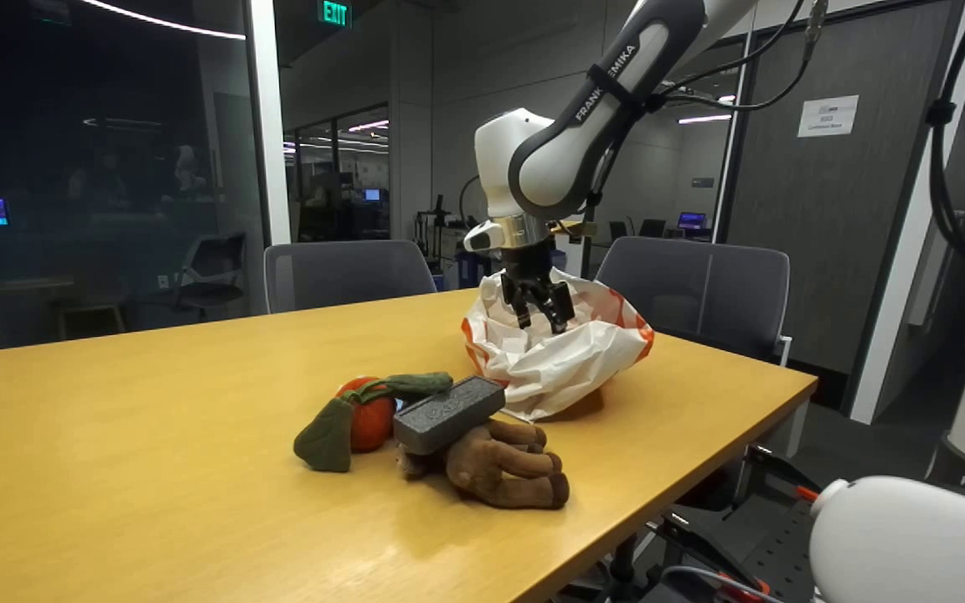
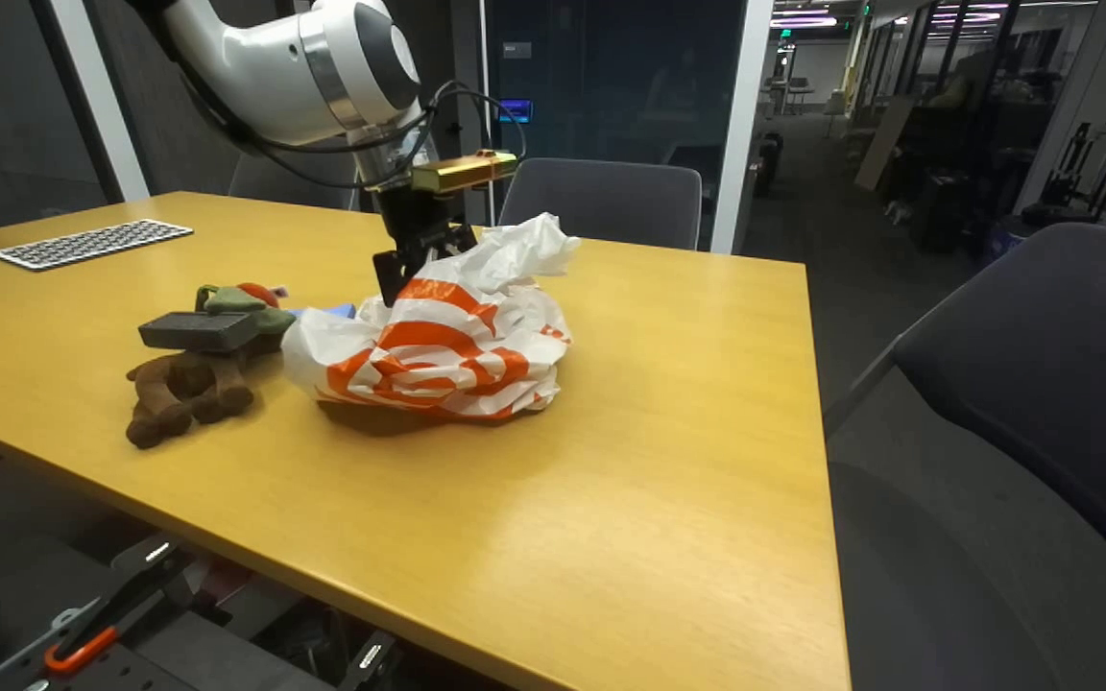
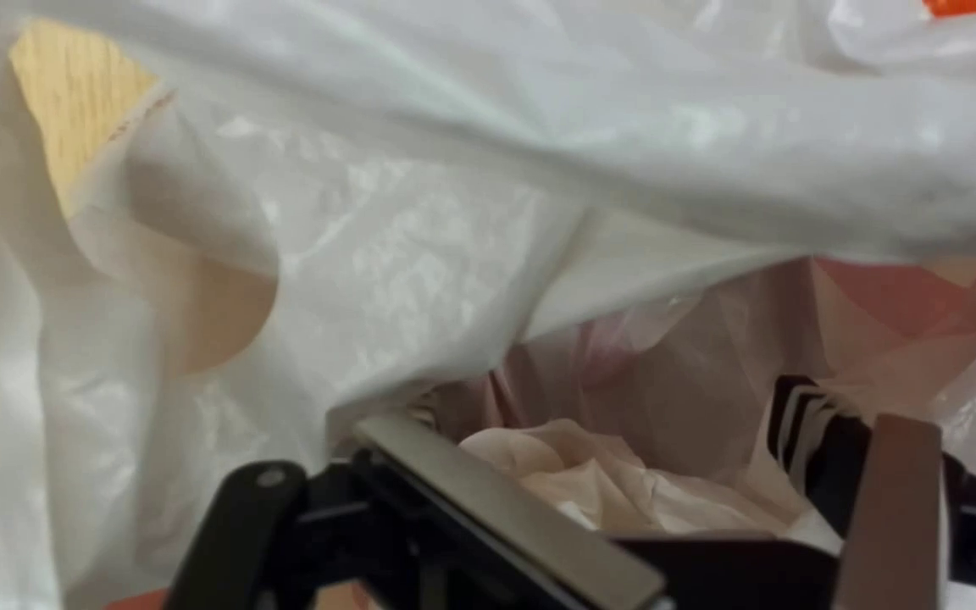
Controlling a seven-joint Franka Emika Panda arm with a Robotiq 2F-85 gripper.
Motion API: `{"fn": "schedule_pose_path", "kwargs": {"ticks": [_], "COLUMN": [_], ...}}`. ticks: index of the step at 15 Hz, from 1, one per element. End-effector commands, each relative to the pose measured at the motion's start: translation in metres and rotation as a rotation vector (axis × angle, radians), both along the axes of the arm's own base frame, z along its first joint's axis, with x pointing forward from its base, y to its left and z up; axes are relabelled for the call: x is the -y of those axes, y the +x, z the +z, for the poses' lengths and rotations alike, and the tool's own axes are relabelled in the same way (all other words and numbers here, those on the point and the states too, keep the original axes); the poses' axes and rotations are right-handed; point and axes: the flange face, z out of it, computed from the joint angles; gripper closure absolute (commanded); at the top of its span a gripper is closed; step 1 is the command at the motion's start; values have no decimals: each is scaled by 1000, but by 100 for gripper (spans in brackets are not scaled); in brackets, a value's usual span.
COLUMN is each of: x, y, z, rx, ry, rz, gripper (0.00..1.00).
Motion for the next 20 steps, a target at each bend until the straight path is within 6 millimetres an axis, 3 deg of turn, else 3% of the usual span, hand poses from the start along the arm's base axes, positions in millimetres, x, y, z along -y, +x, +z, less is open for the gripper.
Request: {"fn": "schedule_pose_path", "kwargs": {"ticks": [1, 4, 9, 17, 18, 20], "x": [-2, -12, -23, -17, -14, -8], "y": [11, 13, 20, 27, 26, 26], "z": [7, 7, -12, -24, -24, -24], "rx": [95, 90, 102, 142, 136, 128], "ry": [-106, -94, -25, -114, -109, -113], "rz": [63, 169, 292, 475, 479, 491], "gripper": [0, 0, 0, 0, 20, 32]}}
